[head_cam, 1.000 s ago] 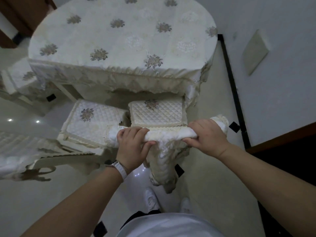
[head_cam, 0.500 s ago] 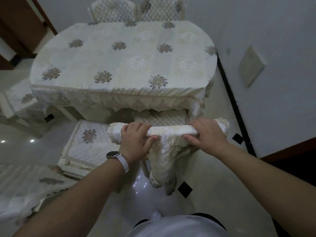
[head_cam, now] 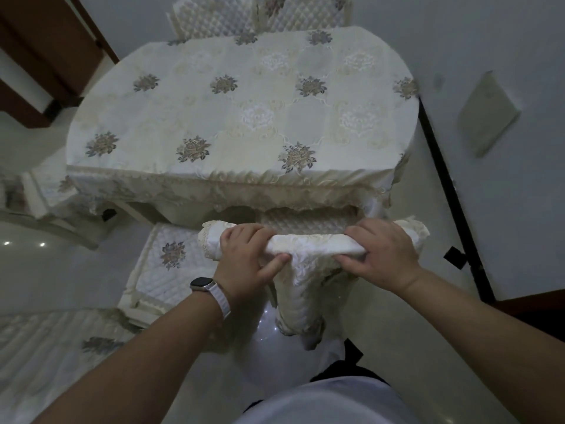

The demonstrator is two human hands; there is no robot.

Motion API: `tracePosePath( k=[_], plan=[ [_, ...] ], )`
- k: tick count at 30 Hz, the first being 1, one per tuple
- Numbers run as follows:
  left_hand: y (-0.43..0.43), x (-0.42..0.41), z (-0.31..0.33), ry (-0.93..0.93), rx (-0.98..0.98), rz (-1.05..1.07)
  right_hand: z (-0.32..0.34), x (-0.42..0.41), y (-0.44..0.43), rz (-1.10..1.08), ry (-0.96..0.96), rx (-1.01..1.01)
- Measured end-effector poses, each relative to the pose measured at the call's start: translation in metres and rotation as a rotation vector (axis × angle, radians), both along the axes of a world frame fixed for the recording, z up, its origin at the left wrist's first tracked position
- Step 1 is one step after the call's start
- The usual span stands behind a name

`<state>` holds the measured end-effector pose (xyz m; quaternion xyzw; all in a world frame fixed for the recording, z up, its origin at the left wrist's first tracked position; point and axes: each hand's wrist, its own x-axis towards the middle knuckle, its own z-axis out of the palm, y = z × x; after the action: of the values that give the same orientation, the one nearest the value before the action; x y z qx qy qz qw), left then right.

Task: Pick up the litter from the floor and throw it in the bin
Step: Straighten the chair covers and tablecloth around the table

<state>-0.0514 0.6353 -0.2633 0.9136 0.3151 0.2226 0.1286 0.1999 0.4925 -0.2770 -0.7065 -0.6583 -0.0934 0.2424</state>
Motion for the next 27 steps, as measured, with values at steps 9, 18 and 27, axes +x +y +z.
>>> tracePosePath(
  k=[9, 18, 27],
  plan=[
    [0.049, 0.04, -0.006, 0.053, -0.053, 0.021, -0.007, 0.031, 0.05, 0.007, 0.108, 0.029],
    [0.088, 0.061, -0.02, 0.063, -0.079, -0.018, -0.02, 0.049, 0.082, -0.014, 0.136, -0.019],
    [0.146, 0.082, -0.022, 0.019, -0.108, -0.088, -0.016, 0.055, 0.124, -0.107, 0.144, -0.061]
  ],
)
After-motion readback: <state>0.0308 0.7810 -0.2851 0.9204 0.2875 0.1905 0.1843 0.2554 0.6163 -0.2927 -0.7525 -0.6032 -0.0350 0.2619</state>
